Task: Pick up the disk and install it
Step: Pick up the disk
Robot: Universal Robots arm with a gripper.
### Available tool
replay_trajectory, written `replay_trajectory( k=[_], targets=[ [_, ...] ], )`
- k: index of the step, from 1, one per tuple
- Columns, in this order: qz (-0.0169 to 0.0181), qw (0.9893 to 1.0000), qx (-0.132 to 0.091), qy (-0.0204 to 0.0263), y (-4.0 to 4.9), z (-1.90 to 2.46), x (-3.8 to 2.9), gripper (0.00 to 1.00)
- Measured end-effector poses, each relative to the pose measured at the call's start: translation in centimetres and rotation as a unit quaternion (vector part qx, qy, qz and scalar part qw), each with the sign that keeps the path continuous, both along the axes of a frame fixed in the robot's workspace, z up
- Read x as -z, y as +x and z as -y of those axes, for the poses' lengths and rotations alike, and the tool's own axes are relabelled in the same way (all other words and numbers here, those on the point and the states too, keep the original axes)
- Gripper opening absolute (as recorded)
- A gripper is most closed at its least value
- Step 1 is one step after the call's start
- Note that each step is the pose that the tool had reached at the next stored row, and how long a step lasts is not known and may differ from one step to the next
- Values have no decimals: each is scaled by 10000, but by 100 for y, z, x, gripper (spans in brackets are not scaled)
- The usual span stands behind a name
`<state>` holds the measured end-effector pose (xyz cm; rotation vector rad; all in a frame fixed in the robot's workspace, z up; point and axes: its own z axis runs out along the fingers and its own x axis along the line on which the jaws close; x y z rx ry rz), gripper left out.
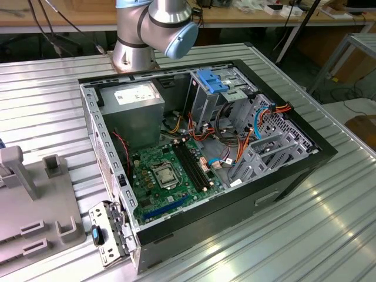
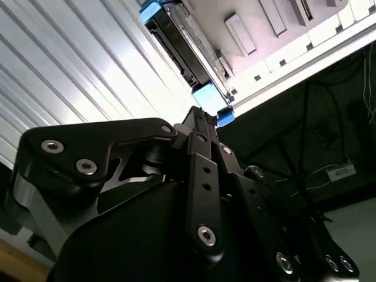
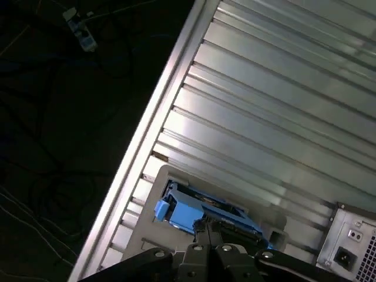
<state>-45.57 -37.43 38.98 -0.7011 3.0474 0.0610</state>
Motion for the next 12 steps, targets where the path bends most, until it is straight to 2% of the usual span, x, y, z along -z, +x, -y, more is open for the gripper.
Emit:
replay_trajectory(
  k=[3, 5, 7, 8, 12],
  targets=[
    [0, 9992, -405, 0, -1, 0, 0, 11],
    [0, 9985, -547, 0, -1, 0, 0, 11],
    [0, 9974, -722, 0, -2, 0, 0, 11],
    [-1, 9964, -845, 0, -3, 0, -1, 11],
    [0, 9941, -1089, 0, -5, 0, 0, 11]
  ],
)
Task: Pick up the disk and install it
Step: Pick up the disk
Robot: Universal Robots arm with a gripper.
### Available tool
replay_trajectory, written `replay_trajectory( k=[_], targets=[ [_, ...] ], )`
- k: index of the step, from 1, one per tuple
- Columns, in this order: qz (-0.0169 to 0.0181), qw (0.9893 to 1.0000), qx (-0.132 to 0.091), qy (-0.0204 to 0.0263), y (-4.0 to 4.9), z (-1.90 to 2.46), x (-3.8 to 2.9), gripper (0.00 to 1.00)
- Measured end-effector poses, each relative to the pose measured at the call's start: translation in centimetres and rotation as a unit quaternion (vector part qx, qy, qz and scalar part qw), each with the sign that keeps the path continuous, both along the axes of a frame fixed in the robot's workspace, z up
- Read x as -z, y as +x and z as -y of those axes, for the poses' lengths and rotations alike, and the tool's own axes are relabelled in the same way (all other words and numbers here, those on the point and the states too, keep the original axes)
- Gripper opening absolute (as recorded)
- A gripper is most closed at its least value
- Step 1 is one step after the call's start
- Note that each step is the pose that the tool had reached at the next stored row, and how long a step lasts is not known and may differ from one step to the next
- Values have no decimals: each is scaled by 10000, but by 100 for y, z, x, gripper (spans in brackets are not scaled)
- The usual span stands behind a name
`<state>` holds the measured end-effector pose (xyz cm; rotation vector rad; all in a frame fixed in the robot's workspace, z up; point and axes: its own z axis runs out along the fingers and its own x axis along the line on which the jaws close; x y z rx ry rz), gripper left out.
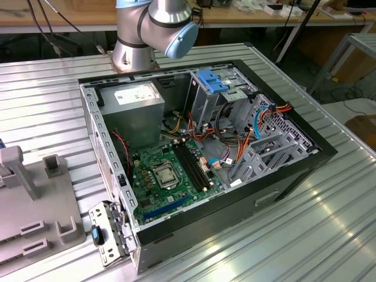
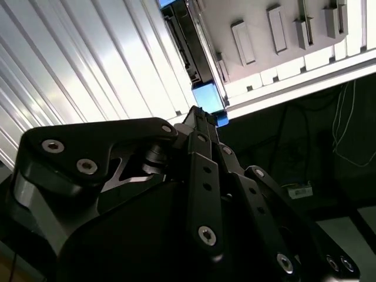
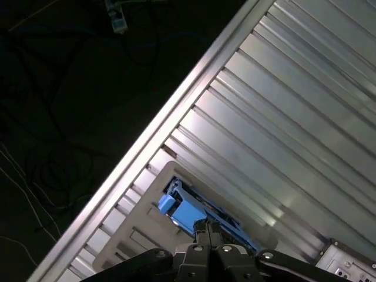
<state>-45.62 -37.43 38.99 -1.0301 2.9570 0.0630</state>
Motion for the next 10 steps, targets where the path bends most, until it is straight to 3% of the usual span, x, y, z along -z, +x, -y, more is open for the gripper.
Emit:
replay_trajectory(
  k=[5, 6, 10],
  targets=[
    [0, 9991, -426, 0, -3, 0, 1, 11],
    [0, 9984, -569, 0, -4, 0, 1, 11],
    [0, 9936, -1128, 0, -3, 0, 0, 11]
  ],
)
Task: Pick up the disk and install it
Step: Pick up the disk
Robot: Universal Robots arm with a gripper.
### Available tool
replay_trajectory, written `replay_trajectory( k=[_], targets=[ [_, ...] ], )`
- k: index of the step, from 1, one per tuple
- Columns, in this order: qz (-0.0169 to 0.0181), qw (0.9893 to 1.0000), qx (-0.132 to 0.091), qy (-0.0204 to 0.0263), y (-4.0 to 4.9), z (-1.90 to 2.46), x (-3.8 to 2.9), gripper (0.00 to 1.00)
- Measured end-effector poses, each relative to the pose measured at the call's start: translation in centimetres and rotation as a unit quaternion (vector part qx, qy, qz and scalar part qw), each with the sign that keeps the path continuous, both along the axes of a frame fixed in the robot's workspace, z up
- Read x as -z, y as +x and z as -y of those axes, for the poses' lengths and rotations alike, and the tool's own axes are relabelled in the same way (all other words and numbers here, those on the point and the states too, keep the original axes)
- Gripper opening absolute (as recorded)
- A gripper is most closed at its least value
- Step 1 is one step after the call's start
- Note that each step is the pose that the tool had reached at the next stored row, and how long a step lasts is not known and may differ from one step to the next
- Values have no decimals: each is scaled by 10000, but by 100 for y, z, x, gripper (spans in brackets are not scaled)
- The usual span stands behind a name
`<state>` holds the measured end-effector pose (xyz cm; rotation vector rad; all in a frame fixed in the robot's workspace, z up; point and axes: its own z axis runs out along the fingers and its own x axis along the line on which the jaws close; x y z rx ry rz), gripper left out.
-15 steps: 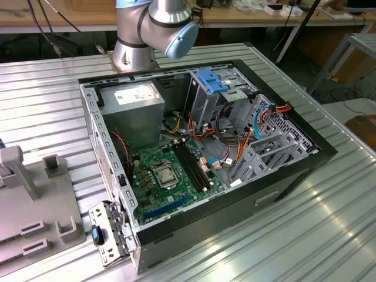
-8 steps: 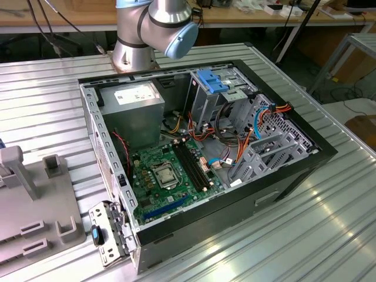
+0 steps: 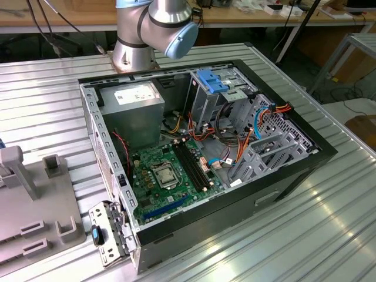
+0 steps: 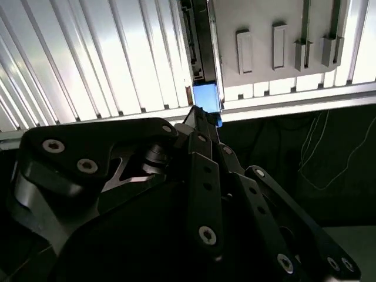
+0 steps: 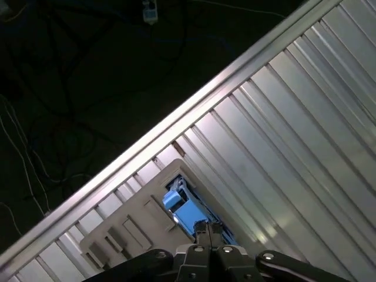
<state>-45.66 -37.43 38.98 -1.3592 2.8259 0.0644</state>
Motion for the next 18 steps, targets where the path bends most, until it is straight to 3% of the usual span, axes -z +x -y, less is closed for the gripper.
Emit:
replay_trajectory(
  k=[2, 7, 8, 12, 14, 16, 18],
  targets=[
    [0, 9998, -202, 0, 0, 0, 0, 11],
    [0, 9971, -763, 0, 0, 0, -1, 11],
    [0, 9953, -972, 0, 0, 0, 0, 11],
    [0, 9908, -1351, 0, 0, 0, 0, 11],
    [0, 9865, -1640, 0, -1, 0, 0, 11],
    [0, 9837, -1798, 0, -2, 0, 0, 11],
    [0, 9803, -1976, 0, -2, 0, 0, 11]
  ],
)
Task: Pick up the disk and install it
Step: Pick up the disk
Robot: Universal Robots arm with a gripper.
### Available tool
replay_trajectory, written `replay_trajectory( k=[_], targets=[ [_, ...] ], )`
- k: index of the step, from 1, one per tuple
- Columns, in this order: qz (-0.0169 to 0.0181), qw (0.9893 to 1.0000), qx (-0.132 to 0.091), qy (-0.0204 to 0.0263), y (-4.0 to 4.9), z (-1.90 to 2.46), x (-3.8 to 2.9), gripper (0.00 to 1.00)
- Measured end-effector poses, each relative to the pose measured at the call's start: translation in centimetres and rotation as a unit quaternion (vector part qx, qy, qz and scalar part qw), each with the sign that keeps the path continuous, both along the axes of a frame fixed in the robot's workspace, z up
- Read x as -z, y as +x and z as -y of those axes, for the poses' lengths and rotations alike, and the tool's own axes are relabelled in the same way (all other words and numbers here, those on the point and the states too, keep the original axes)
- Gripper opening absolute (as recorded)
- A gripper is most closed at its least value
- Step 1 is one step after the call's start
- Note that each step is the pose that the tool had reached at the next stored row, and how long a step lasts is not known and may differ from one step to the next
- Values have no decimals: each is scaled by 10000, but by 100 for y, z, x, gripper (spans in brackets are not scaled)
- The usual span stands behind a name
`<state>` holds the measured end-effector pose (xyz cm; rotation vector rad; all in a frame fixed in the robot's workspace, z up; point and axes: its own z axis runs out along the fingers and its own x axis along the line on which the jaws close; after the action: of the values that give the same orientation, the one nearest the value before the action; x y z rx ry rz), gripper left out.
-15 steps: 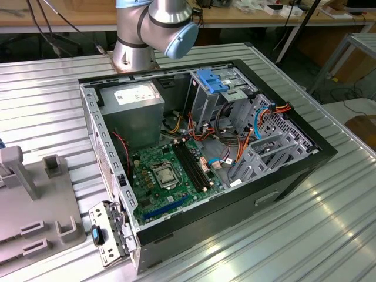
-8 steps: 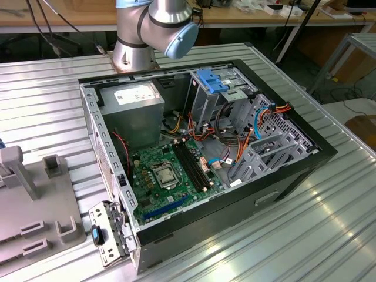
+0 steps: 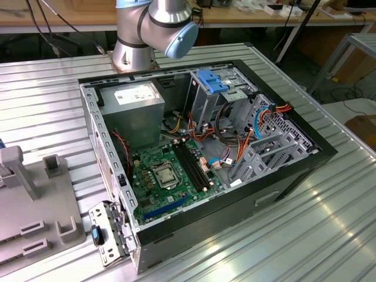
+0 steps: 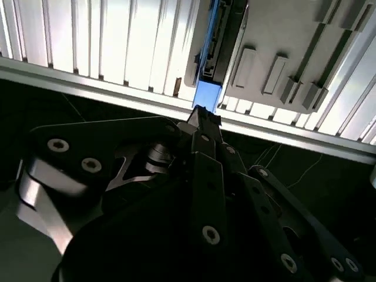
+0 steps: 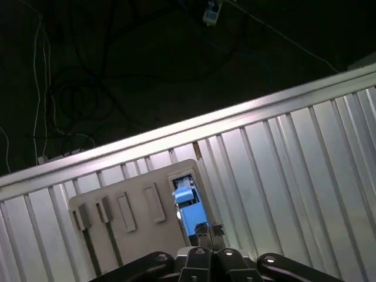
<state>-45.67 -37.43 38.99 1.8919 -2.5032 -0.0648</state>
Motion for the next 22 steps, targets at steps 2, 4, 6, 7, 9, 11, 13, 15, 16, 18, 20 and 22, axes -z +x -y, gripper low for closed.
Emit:
replay_trajectory(
  k=[2, 4, 6, 7, 9, 11, 13, 15, 16, 18, 20, 22],
  targets=[
    [0, 9994, -334, 0, 0, 0, 1, 11],
    [0, 9976, -698, -2, 0, 0, 3, 11],
    [1, 9957, -931, -5, 0, 0, 5, 11],
    [2, 9947, -1027, -5, 0, 0, 8, 11],
    [0, 9925, -1225, -17, 0, -1, 11, 11],
    [-11, 9901, -1399, -114, 1, 0, 17, 11],
    [-19, 9890, -1468, -181, 6, 0, 21, 11],
    [19, 9886, -1489, -219, 4, 3, 44, 30],
    [42, 9886, -1488, -223, -1, 2, 51, 30],
    [98, 9886, -1487, -231, -10, 3, 70, 36],
    [133, 9885, -1486, -236, -26, 3, 95, 48],
    [149, 9884, -1493, -238, -42, 3, 129, 60]
  ],
)
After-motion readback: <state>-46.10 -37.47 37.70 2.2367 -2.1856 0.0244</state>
